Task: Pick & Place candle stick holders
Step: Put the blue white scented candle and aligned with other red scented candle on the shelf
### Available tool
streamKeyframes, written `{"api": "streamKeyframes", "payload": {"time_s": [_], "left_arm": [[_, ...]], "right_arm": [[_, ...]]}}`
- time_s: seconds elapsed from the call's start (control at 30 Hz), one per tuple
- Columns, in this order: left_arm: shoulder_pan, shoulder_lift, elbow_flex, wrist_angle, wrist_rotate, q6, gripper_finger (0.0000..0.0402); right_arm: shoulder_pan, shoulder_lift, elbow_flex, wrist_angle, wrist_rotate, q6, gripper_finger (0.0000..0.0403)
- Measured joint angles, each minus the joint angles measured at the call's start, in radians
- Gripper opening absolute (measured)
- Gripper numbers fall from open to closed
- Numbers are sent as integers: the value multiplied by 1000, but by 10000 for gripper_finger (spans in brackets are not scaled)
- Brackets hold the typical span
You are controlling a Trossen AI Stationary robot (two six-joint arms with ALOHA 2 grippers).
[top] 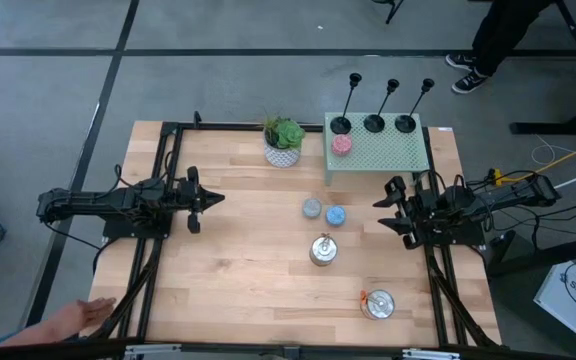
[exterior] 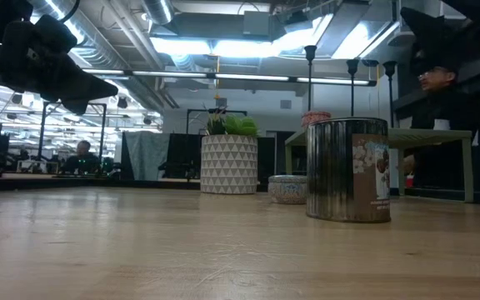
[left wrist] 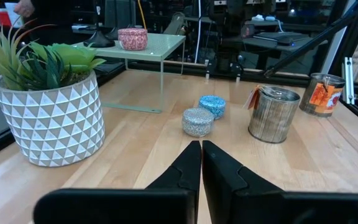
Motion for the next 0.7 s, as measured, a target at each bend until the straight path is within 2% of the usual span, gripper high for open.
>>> {"api": "streamKeyframes", "payload": {"time_s": [0.27, 0.4, 0.53, 0.7], "left_arm": [[0, 0, 0, 0, 0, 0, 11], [0, 0, 0, 0, 0, 0, 8], [0, 0, 0, 0, 0, 0, 10], [0, 0, 0, 0, 0, 0, 12]], "right_arm": [[0, 0, 0, -36, 0, 30, 204], [1, 0, 1, -119, -4, 60, 211], [0, 0, 1, -235, -1, 89, 241], [0, 0, 1, -275, 103, 100, 301]]}}
